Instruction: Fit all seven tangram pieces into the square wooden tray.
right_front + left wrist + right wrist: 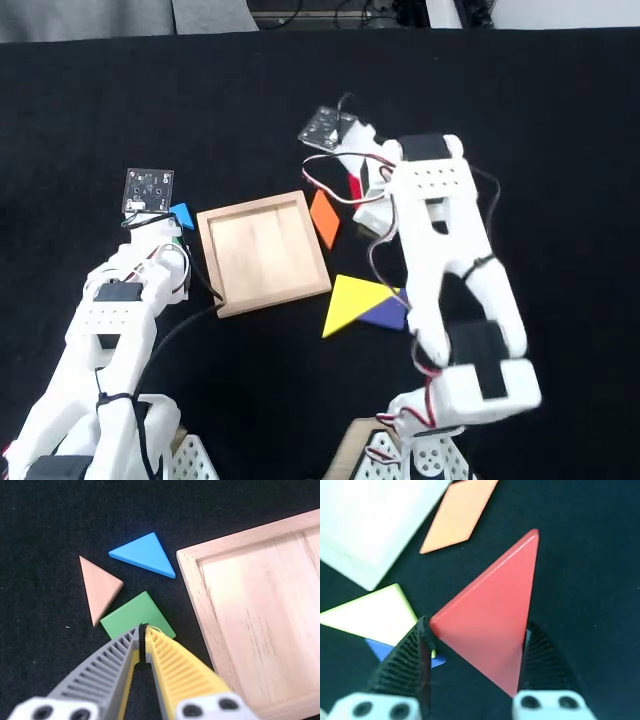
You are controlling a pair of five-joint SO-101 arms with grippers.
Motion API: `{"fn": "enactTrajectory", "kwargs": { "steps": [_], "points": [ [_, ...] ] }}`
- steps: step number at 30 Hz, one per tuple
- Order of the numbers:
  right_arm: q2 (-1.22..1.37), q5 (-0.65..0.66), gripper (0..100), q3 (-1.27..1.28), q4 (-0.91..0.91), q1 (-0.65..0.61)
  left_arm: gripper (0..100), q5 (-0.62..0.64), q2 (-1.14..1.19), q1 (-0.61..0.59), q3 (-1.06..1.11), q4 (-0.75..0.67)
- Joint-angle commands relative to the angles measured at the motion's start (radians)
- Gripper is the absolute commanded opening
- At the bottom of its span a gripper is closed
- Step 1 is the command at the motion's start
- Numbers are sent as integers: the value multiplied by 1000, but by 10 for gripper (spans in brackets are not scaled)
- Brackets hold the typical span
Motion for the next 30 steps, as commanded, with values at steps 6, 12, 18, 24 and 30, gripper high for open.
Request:
{"fn": "enactTrajectory", "kwargs": {
  "steps": [6,12,18,24,30],
  "points": [
    [-139,-316,78,-45,72,-100,30,5,-12,-111,-30,-18],
    [-136,-535,78,-39,71,-161,30,91,-12,-199,-47,-18],
    [-133,-594,78,-38,61,-262,30,110,-12,-228,-48,-18],
    [-77,-620,78,-15,-51,-367,30,110,-12,-229,-50,-18],
    [39,-643,78,-19,-94,-423,30,112,-12,-255,-59,-18]
  ]
}}
